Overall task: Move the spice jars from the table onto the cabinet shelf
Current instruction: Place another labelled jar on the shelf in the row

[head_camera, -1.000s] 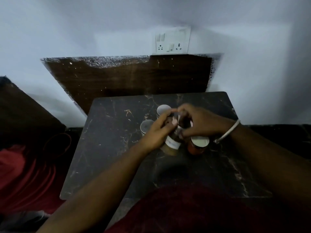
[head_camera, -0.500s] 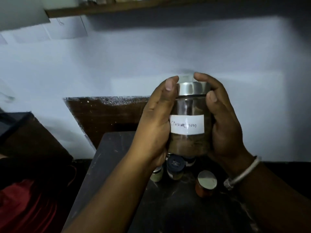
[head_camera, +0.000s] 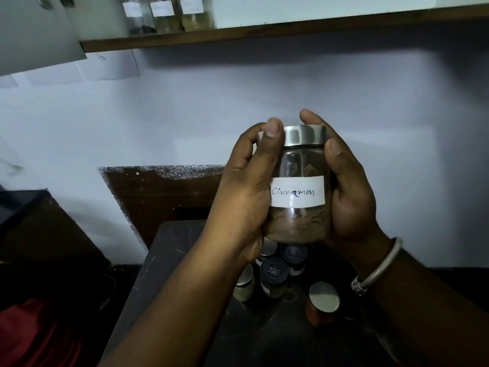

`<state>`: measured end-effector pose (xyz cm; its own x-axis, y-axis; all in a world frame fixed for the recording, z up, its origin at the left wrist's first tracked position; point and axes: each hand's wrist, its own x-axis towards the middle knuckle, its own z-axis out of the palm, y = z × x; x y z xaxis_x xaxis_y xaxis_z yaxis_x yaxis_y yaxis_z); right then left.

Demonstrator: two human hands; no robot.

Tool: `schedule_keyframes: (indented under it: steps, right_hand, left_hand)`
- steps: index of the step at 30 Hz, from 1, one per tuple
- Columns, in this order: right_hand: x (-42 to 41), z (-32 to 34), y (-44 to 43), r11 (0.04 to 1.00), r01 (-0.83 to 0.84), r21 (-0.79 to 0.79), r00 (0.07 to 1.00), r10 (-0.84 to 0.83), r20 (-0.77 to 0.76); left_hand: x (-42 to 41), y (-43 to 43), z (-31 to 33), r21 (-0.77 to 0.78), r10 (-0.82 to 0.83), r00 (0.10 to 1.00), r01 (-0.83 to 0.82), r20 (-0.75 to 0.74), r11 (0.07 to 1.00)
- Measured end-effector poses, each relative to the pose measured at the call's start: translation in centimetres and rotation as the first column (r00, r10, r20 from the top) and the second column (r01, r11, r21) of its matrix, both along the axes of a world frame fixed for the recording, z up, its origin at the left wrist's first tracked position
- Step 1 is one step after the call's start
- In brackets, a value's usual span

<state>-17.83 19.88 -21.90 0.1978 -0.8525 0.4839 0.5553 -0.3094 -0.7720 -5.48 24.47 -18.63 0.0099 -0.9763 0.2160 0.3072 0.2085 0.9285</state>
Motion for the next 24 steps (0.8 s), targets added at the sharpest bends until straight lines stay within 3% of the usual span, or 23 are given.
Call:
schedule_keyframes:
  steps: [4, 7, 10, 12, 16, 22, 24]
  right_hand:
    - [0.0, 0.5, -0.3, 1.0, -0.002, -0.006, 0.998, 0.002, -0.057]
    - [-0.5, 1.8, -1.0, 0.996, 0.068, -0.059, 0.972, -0.08, -0.222]
    - [-1.0, 3.7, -1.6, 0.948, 0.197, -0.25, 0.809, -0.301, -0.505]
    - [-1.0, 4.9, -1.6, 0.898, 0.242, -0.368, 0.678, -0.428, -0.597]
    - [-0.5, 9.4, -3.3, 0.804, 0.282, -0.524, 0.56, -0.581, -0.591]
    - [1.1, 17.5, -9.1, 0.774, 0.259, -0.578, 0.567, -0.606, -0.558]
    - [1.8, 20.2, -11.8, 0.774, 0.288, -0.564, 0.573, -0.611, -0.546]
  left_hand:
    - [0.2, -0.6, 0.2, -0.001, 0.01, 1.0, -0.01, 0.011, 1.0]
    - [0.6, -1.5, 0.8, -0.028, 0.063, 0.998, -0.062, 0.023, 0.998]
    - [1.2, -2.8, 2.1, -0.054, 0.118, 0.992, -0.116, 0.036, 0.992]
    - [1.5, -3.9, 3.0, -0.092, 0.144, 0.989, -0.14, 0.04, 0.986]
    - [2.0, -6.3, 6.6, -0.189, 0.161, 0.987, -0.152, 0.032, 0.97]
    - [4.5, -13.3, 13.6, -0.275, 0.104, 0.99, -0.074, 0.096, 0.959]
    - [6.0, -16.9, 16.1, -0.347, 0.274, 0.949, -0.207, 0.156, 0.915]
